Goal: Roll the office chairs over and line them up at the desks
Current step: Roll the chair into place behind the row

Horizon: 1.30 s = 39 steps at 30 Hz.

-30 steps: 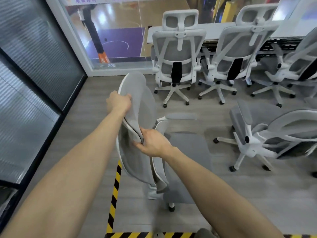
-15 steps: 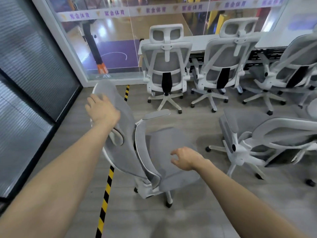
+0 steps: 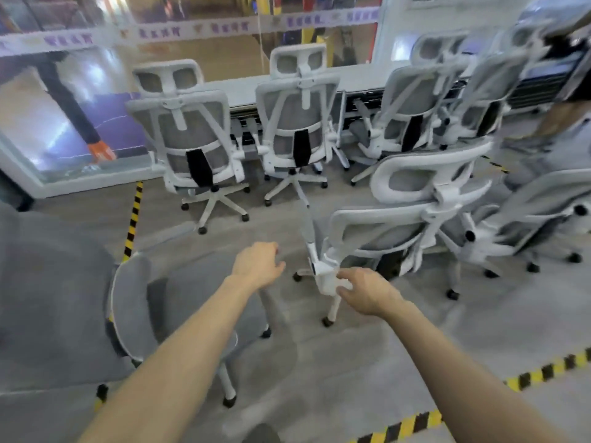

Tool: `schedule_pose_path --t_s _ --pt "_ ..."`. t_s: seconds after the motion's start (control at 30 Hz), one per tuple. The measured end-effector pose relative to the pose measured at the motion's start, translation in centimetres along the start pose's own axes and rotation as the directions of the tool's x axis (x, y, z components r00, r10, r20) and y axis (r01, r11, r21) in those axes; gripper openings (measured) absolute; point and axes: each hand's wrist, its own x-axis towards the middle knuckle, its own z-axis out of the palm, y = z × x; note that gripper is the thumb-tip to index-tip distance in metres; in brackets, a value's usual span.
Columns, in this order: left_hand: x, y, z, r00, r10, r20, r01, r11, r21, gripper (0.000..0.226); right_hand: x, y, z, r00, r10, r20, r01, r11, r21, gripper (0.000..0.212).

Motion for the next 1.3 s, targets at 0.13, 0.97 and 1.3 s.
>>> schedule_pose_path --t_s 0.13,0.97,1.3 --pt "3.7 9.3 0.9 0.956 0.229 -0.185 -0.229 0.973 0.021 0.042 -2.0 8.1 -3.3 0.984 0.099 -0.147 -0.085 0.992 0.094 0.042" --pt "18.9 30.6 7.5 0.828 0.247 -0.504 -0.2 0.969 0.145 0.104 12.6 34.8 -16.3 0.833 -0.446 -0.326 0.325 0.873 -0.363 0.12" --pt "17.7 32.9 8.6 0.815 0.171 -0.554 -0.106 0.983 0.148 0.104 15.2 37.5 -15.6 0.676 -0.593 -0.438 0.507 0.805 -0.307 0.114"
